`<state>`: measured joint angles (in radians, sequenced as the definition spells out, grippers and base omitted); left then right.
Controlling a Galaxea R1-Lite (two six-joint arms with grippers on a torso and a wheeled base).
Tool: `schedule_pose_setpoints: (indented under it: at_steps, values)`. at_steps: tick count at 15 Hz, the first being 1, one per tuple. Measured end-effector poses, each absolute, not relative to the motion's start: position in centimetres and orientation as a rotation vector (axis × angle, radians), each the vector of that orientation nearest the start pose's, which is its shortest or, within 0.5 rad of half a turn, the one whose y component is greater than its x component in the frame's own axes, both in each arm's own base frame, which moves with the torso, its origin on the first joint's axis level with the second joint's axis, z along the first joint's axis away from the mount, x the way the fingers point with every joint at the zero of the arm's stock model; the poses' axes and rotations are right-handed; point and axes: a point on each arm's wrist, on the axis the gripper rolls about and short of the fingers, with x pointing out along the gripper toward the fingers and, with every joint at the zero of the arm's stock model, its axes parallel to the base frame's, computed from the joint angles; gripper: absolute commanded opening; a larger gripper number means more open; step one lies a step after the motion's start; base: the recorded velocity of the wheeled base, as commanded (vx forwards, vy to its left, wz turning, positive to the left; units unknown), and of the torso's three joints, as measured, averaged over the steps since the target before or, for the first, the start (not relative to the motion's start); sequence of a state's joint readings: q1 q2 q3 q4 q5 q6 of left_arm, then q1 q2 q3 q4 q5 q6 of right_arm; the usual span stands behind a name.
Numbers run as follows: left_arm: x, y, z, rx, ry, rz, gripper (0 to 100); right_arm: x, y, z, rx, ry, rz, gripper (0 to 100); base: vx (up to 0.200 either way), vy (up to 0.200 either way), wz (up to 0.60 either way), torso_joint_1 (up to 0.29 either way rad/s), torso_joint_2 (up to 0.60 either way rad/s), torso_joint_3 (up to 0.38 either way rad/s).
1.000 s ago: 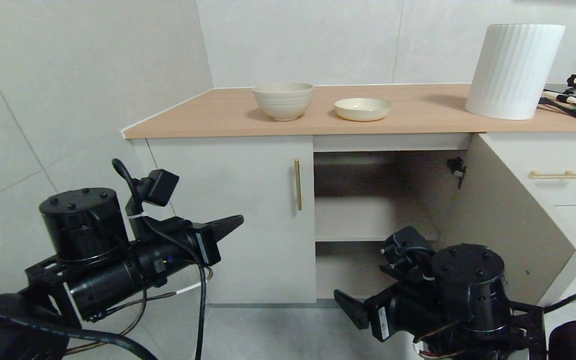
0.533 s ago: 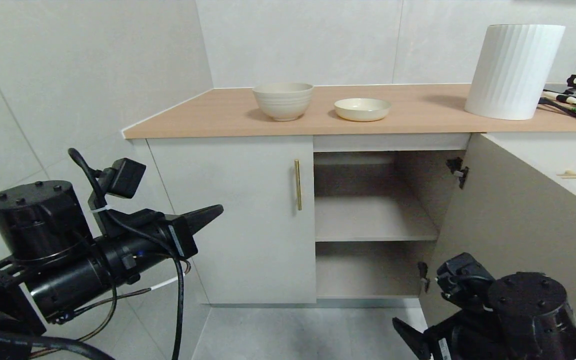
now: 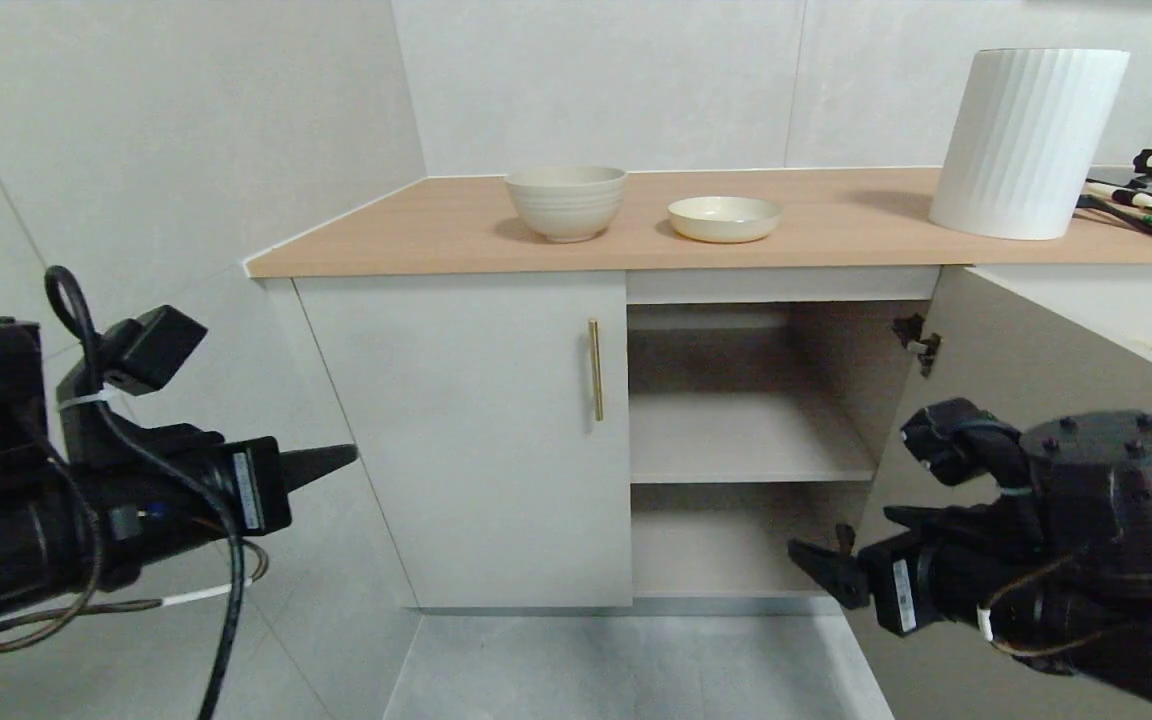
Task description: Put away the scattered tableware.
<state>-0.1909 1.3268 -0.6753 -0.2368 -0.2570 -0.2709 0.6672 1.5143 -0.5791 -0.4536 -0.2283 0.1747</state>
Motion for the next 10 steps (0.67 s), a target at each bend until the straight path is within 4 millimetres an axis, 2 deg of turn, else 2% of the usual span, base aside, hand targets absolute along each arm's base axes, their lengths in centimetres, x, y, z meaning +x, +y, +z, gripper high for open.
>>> schedule_pose_setpoints:
  at_steps: [3,5,6,8,10]
  values:
    - [17.0,-3.7,24.0,-0.266,0.445,-0.347,0,21.8,14.9,20.3,0.029,0.467,0.48,100,0.0,0.0,0.0,0.0,0.0,0.0]
    - [15.9,-3.6,24.8,-0.266,0.425,-0.376,0,22.8,14.9,23.1,0.122,0.498,0.556,100,0.0,0.0,0.0,0.0,0.0,0.0]
    - [15.5,-3.8,24.9,-0.27,0.425,-0.414,100,23.1,14.9,24.1,0.209,0.546,0.581,100,0.0,0.0,0.0,0.0,0.0,0.0]
    - [15.3,-4.1,25.0,-0.284,0.436,-0.497,100,23.6,14.8,25.2,0.301,0.588,0.613,100,0.0,0.0,0.0,0.0,0.0,0.0]
    - [15.4,-4.3,24.9,-0.308,0.453,-0.558,100,24.1,14.6,25.7,0.312,0.578,0.596,100,0.0,0.0,0.0,0.0,0.0,0.0]
